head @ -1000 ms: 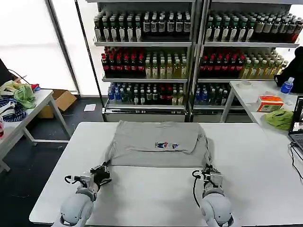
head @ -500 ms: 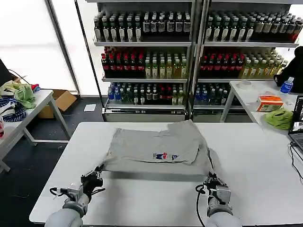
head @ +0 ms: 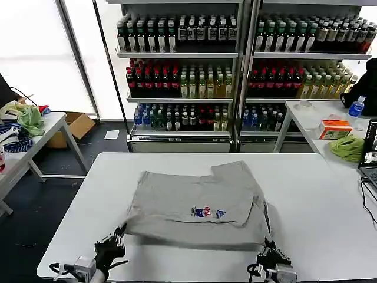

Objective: Fold and organize the clothes.

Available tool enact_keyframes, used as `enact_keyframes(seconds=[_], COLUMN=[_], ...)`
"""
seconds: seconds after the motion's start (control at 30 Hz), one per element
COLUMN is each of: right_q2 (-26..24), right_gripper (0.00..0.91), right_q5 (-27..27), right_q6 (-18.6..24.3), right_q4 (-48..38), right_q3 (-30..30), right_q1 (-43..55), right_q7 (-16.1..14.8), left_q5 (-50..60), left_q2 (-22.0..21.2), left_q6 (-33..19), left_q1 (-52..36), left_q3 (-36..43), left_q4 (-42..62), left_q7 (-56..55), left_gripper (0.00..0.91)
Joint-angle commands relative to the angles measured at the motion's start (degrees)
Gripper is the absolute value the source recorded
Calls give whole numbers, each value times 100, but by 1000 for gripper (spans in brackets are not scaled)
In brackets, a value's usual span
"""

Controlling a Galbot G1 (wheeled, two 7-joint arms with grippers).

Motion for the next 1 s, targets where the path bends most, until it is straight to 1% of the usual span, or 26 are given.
enact_keyframes(seconds=[0.03, 0.2, 0.37, 0.4, 0.43, 0.47, 0.5, 0.67, 0.77, 0.87, 1.0], right_q2=[-17, -49, -79, -79, -85, -91, -100, -93, -92, -98, -126], right_gripper=[0, 0, 0, 504, 907, 907, 907, 907, 907, 907, 907], right_q5=[-139, -169, -205, -205, -213, -219, -254, -320, -337, -295, -149], right_q6=[102, 211, 282, 278, 263, 251, 248, 319, 435, 506, 465], right_q4=[156, 76, -26, -32, -45, -50, -51, -6, 125, 427, 942], right_q3=[21, 123, 152, 152, 140, 127, 109, 78, 123, 242, 584], right_q1=[-527, -594, -516, -511, -518, -530, -563, -729, -830, -891, -874], right_q7=[36, 26, 17, 17, 4, -12, -31, 27, 130, 276, 277], left_q5=[193, 412, 581, 587, 594, 595, 595, 574, 453, 220, -156], left_q2=[-123, -103, -172, -177, -176, -177, -181, -266, -320, -351, -340], left_q6=[-106, -180, -205, -208, -210, -209, -206, -163, -106, -22, -25], left_q1=[981, 1306, 1398, 1421, 1430, 1429, 1423, 1403, 1354, 1290, 1134], left_q3=[-69, -53, -5, -9, -9, -9, -7, 9, -13, -93, -229], left_q4=[-364, -457, -455, -460, -471, -473, -473, -571, -740, -979, -1376], left_q7=[-40, -24, -50, -48, -41, -42, -50, -119, -126, -157, -128], left_gripper=[0, 0, 0, 0, 10, 665, 897, 907, 907, 907, 907])
